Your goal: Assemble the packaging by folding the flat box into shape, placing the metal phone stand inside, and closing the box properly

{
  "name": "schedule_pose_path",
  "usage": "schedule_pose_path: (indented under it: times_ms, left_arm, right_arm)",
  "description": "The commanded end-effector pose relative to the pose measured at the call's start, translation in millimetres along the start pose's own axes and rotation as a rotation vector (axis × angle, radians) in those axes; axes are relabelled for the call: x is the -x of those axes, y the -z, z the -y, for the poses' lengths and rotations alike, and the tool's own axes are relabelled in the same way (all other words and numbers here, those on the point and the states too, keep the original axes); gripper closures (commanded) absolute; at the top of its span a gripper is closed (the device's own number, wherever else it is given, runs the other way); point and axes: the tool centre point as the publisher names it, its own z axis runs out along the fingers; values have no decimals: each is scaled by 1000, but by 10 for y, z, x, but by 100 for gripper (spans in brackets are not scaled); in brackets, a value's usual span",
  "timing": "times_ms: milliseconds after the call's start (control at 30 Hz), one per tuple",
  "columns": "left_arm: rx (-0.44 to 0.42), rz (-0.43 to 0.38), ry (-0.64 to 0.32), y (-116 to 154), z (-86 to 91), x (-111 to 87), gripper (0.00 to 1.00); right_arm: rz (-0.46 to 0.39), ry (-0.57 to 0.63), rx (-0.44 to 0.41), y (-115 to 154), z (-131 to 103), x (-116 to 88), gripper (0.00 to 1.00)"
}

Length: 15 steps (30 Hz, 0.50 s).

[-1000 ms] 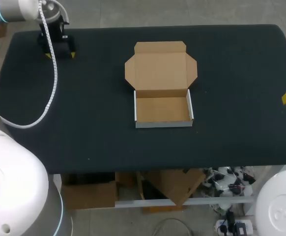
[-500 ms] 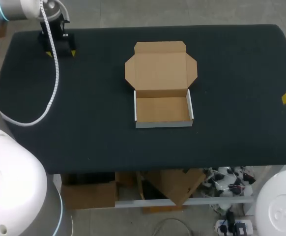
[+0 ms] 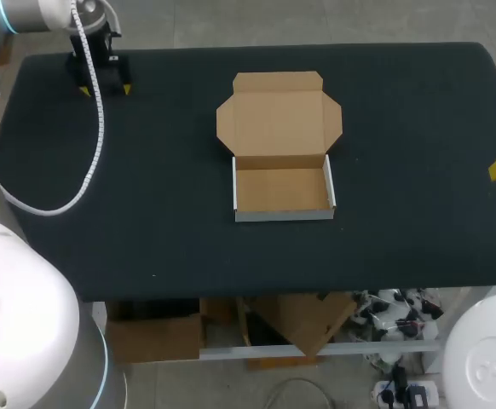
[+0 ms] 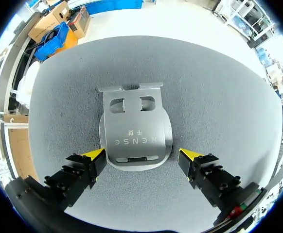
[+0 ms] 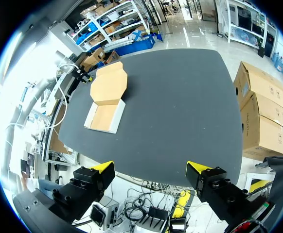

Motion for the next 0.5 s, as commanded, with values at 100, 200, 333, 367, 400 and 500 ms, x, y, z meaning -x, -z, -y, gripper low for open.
schedule_pose_path:
  times_ms: [100,200,333,367,400,500]
  left_arm:
    - [16,1,9,-41,99,-2,0]
    - [17,-1,14,-42,114,-6,0]
    - [16,-3,21,-41,133,-6,0]
    - [16,-4,23,-40,135,-6,0]
    - [16,-5,25,-40,136,-6,0]
    - [15,-7,29,-38,140,-5,0]
  right_arm:
    - [1,-1,-1,20,10,-7,0]
    - [1,-1,-1,20,10,-7,0]
    - [1,-1,-1,20,10,-7,0]
    - [1,-1,-1,20,10,-7,0]
    - [1,-1,-1,20,10,-7,0]
    - [1,-1,-1,20,10,-7,0]
